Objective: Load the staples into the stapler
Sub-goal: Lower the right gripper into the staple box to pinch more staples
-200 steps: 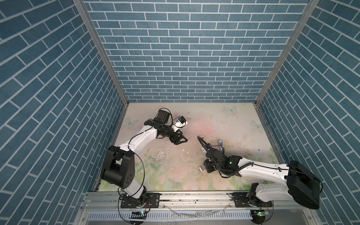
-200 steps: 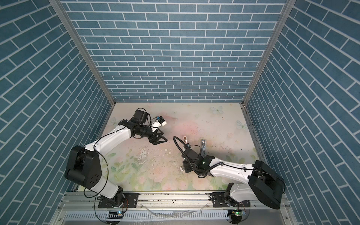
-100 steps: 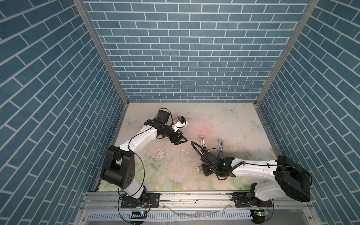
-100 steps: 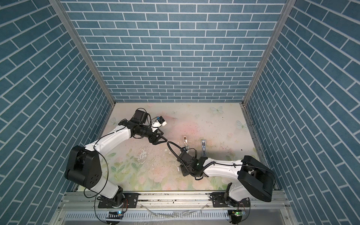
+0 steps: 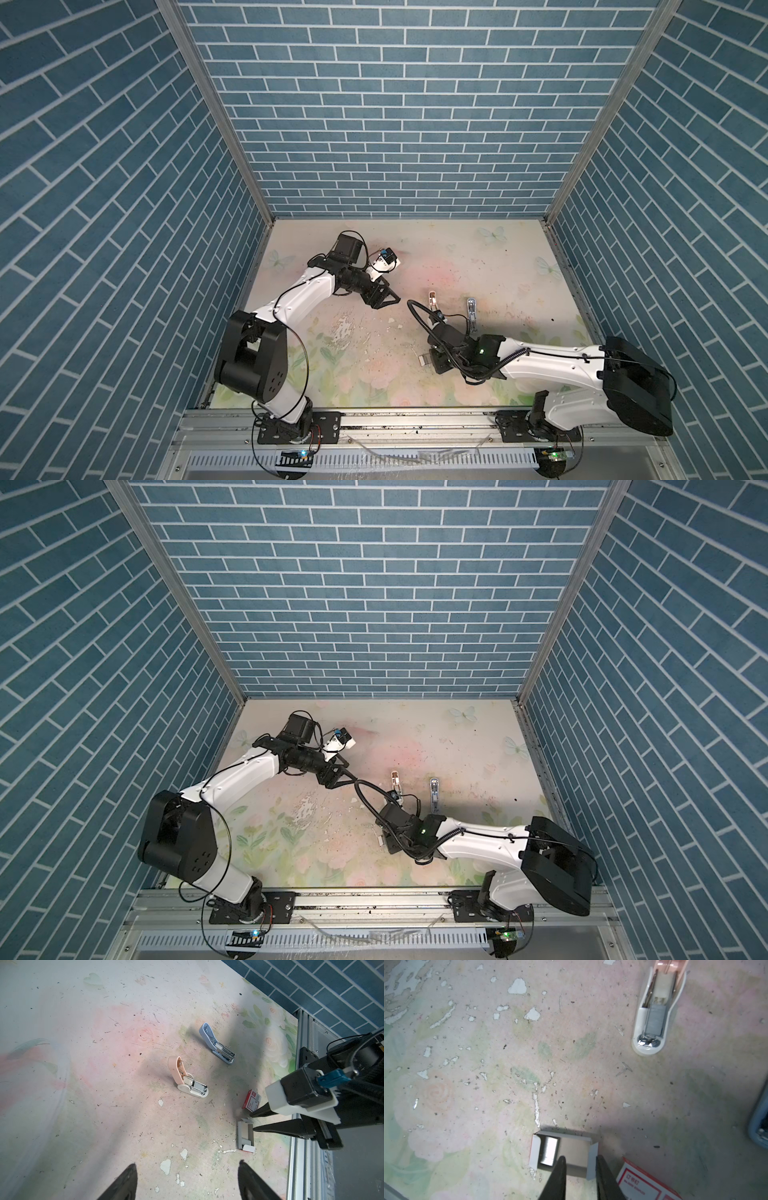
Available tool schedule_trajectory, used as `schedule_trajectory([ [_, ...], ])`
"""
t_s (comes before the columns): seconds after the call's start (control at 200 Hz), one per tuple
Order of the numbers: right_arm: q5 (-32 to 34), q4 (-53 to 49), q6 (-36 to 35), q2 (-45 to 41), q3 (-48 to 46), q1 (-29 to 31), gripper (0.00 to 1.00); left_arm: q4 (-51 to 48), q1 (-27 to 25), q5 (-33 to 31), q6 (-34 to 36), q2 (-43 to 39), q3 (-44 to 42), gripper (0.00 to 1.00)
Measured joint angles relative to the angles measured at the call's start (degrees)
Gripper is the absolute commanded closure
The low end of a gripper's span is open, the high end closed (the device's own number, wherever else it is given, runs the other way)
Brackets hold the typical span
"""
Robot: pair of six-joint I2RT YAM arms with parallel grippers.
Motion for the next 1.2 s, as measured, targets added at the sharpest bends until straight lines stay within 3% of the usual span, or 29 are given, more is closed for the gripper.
schedule_trajectory([
  [0.605, -1.77, 4.22, 1.51, 5.60, 0.17, 0.83, 0.80, 0.07, 0.00, 0.04, 0.00, 0.00, 0.00, 0.23],
  [1.2, -3.82, 6.60, 2.58, 7.32, 0.17, 1.38, 0.78, 0.07, 0.00, 0.24, -0.02, 0.00, 0.00, 0.23],
])
